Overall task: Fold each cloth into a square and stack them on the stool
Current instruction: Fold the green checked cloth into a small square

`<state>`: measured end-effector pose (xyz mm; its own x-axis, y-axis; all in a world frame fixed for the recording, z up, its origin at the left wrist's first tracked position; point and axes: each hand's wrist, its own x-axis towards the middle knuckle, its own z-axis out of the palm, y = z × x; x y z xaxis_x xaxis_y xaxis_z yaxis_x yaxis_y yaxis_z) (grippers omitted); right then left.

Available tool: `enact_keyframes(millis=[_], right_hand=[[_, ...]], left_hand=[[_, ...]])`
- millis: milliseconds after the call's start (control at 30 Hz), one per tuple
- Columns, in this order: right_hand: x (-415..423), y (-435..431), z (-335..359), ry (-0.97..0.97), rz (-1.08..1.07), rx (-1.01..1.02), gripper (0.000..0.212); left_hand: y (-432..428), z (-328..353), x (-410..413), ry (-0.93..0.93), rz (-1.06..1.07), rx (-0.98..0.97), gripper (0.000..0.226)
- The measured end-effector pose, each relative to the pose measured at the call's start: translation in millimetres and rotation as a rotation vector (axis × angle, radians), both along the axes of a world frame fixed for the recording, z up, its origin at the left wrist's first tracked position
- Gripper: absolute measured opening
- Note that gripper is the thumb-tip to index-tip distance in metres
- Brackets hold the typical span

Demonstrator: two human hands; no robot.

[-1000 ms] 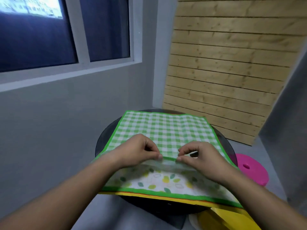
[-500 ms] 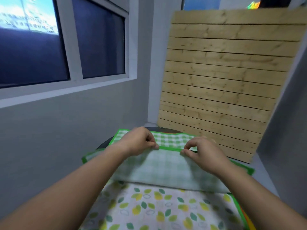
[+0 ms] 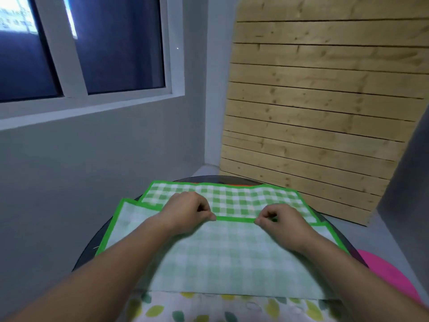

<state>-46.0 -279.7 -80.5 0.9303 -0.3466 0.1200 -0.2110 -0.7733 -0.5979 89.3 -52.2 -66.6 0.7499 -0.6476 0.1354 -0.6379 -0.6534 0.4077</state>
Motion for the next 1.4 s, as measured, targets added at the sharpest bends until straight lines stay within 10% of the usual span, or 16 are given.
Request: enact_keyframes(millis=[667,1100,1400], right_hand=[[18.7,-9.1,-35.7,-0.070,-0.073,-0.080,0.022],[-2.6,15.4,8.4,-0.246,0.019,-0.079,0.011],[-70.3,99.6,-8.6,0.119,0.222,-0.254,0.048]], left_hand=[[-0.4,-52.9,6.0,0.127,0.133,-0.330,0.015],[9.9,-27.3,-18.6,-0.091,0.057,-0.106,0.034],[42.2,-33.8,-117.7,-0.079,-0.086,0.059,0.047]])
